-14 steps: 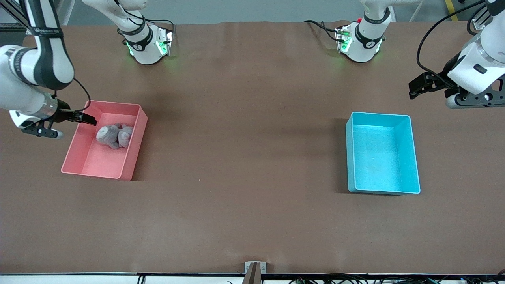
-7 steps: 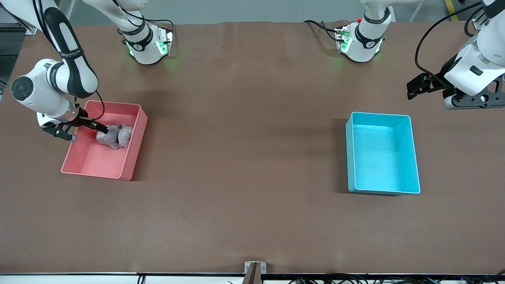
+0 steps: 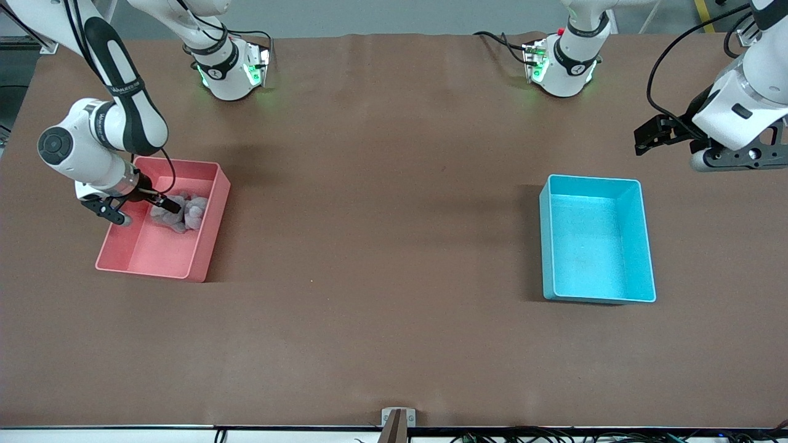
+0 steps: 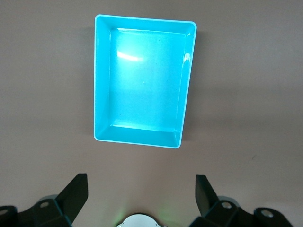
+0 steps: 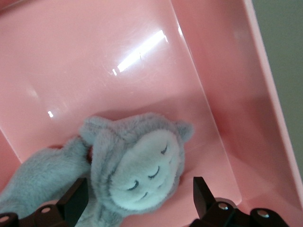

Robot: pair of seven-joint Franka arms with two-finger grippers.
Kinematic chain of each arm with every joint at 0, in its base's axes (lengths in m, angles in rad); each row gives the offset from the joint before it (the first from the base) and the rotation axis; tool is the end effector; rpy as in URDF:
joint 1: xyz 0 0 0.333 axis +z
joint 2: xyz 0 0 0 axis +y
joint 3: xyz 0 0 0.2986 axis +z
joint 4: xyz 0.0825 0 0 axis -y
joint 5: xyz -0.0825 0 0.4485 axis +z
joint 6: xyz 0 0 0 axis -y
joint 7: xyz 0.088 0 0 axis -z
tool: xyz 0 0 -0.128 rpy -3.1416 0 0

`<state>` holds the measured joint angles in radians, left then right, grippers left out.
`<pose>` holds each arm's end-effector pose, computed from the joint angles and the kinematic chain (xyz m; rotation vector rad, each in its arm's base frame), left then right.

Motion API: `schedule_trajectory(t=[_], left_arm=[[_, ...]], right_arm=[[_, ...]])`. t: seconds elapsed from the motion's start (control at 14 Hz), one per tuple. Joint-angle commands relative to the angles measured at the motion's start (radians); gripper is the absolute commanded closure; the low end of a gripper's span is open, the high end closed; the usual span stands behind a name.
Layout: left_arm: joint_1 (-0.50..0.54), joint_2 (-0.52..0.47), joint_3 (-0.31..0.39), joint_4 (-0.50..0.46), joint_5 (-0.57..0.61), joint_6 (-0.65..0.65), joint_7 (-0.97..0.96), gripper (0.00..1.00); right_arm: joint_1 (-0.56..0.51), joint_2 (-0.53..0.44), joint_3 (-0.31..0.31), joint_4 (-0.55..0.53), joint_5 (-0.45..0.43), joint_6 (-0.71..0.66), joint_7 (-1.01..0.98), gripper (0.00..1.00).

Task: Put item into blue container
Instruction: 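Grasp one grey plush toy with the right gripper and lift it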

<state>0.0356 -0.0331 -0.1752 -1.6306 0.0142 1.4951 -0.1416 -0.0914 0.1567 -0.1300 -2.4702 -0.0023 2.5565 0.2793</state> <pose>0.5920 -0.0826 0.5681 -3.1036 -0.0042 0.1539 0.4868 -0.1129 0.1321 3.0202 -0.7678 -0.1067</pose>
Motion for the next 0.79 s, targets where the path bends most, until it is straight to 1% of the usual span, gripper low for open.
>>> schedule_trajectory(t=[0.0, 0.07, 0.14, 0.21, 0.29, 0.43, 0.5, 0.57, 0.64, 0.72], left_arm=[[0.003, -0.019, 0.0, -0.012, -0.005, 0.01, 0.014, 0.0], [0.004, -0.022, 0.0, -0.012, -0.005, 0.008, 0.014, 0.0], [0.004, -0.024, 0.0, -0.012, -0.005, 0.008, 0.014, 0.0], [0.003, -0.021, 0.0, -0.015, -0.005, 0.008, 0.014, 0.0], [0.003, -0.021, 0.0, -0.018, -0.005, 0.01, 0.014, 0.0], [0.001, -0.018, 0.0, -0.02, -0.005, 0.01, 0.013, 0.0], [0.003, -0.018, 0.0, -0.021, -0.005, 0.01, 0.013, 0.0], [0.003, -0.019, 0.0, -0.026, -0.005, 0.01, 0.013, 0.0], [0.003, -0.019, 0.0, -0.031, -0.005, 0.011, 0.014, 0.0], [0.001, -0.019, 0.0, -0.032, -0.005, 0.011, 0.013, 0.0]], right_arm=[[-0.004, 0.035, 0.0, 0.002, 0.001, 0.031, 0.018, 0.05], [-0.004, 0.053, 0.0, 0.005, 0.001, 0.034, 0.018, 0.06], [-0.004, 0.067, 0.0, 0.007, 0.004, 0.037, 0.018, 0.1], [-0.002, 0.07, 0.0, 0.008, 0.005, 0.034, 0.018, 0.18], [-0.002, 0.069, 0.0, 0.008, 0.005, 0.033, 0.018, 0.31], [-0.001, 0.069, 0.0, 0.016, 0.005, 0.022, 0.023, 0.75], [-0.001, 0.069, 0.0, 0.017, 0.005, 0.022, 0.024, 0.9], [-0.001, 0.067, 0.0, 0.017, 0.005, 0.022, 0.024, 0.98], [-0.001, 0.066, 0.0, 0.019, 0.005, 0.021, 0.024, 1.0], [-0.001, 0.063, 0.0, 0.022, 0.005, 0.018, 0.02, 1.0]])
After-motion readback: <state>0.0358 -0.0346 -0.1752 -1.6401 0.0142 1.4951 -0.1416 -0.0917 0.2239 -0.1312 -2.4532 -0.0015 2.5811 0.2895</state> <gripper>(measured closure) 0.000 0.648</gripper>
